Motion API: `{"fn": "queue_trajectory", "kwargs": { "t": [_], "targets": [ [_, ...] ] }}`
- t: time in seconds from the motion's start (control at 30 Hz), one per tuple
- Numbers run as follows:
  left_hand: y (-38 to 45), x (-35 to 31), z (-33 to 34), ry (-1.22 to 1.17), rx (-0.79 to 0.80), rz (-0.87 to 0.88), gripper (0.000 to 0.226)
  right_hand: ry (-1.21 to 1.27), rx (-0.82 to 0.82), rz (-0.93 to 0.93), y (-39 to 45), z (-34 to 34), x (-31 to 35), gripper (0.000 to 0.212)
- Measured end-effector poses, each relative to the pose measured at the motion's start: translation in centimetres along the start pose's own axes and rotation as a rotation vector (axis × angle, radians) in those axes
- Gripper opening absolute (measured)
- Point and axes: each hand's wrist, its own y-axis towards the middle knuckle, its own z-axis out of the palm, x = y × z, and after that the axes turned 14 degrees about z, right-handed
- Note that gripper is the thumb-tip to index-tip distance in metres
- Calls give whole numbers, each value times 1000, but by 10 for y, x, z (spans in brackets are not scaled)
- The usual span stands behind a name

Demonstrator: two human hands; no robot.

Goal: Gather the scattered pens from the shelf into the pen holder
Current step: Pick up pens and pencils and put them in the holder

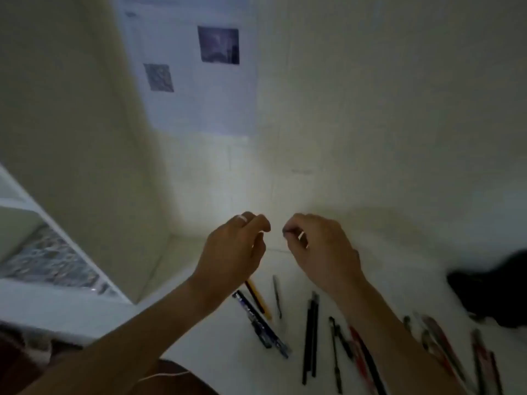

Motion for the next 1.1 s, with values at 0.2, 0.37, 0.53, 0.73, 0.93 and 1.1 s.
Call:
{"fn": "queue_trajectory", "kwargs": {
  "t": [0.2,0.37,0.53,0.73,0.93,1.1],
  "targets": [
    [-56,30,113,-53,126,49,29,-46,134,82,-37,114,-68,8],
    [-92,48,172,-63,91,115,31,-91,272,51,-69,179,-94,19],
    [-116,54,194,-98,136,308,27,-174,238,52,-88,205,-104,26],
    [-141,50,196,-95,134,342,21,-170,181,113,-98,209,-96,18],
    [-150,53,203,-100,125,345,23,-95,217,260,-101,206,-93,21],
    [-152,52,207,-109,107,367,22,-126,215,317,-101,207,-90,21]
  ]
}}
